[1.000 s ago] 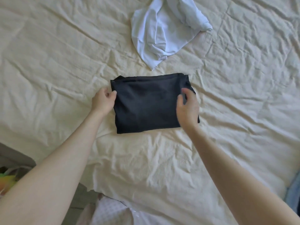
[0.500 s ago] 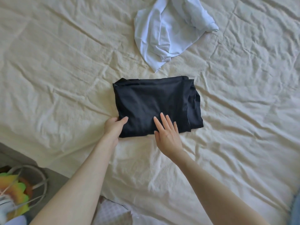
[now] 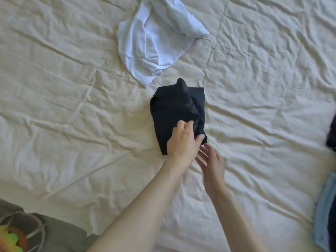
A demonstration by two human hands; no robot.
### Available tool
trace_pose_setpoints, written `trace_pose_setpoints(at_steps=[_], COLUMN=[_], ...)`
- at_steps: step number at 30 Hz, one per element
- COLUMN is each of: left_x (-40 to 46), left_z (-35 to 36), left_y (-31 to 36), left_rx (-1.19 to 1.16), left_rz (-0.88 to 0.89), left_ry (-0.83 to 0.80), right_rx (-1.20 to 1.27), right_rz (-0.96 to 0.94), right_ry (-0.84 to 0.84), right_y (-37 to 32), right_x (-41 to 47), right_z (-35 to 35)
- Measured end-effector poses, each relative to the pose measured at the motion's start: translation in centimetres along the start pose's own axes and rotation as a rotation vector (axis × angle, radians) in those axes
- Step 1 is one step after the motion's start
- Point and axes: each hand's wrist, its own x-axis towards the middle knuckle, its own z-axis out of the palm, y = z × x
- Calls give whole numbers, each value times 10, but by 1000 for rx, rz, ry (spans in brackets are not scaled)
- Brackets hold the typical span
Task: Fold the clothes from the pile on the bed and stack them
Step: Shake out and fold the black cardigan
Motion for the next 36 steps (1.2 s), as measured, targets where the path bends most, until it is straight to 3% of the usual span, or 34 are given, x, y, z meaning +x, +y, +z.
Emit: trace_pose_setpoints(at_steps=[2, 3, 7, 9, 12, 16, 20, 24, 29, 36], left_x=[3, 3, 21, 45, 92, 139, 141, 138, 116, 42], left_z=[14, 15, -6, -22, -38, -41, -38, -50, -74, -67], left_y=[-5, -12, -44, -51, -46, -36, -47, -57, -70, -106], left_rx=[-9, -36, -29, 124, 400, 224, 294, 23, -164, -406], left_rz=[-7, 11, 125, 192, 280, 196, 249, 95, 94, -22], left_ry=[-220, -201, 139, 188, 44, -271, -235, -266, -392, -350], right_rx=[40, 64, 260, 387, 662, 940, 899, 804, 719, 461], right_rz=[92, 138, 310, 370, 466, 480, 414, 341, 257, 170], right_ry=[47, 61, -3, -72, -75, -43, -52, -66, -75, -88], right_y=[4, 6, 15, 20, 28, 38, 43, 50, 50, 63], right_x=[2, 4, 12, 17, 20, 24, 27, 31, 23, -10], right_z=[-6, -7, -2, 6, 20, 34, 39, 33, 19, -24])
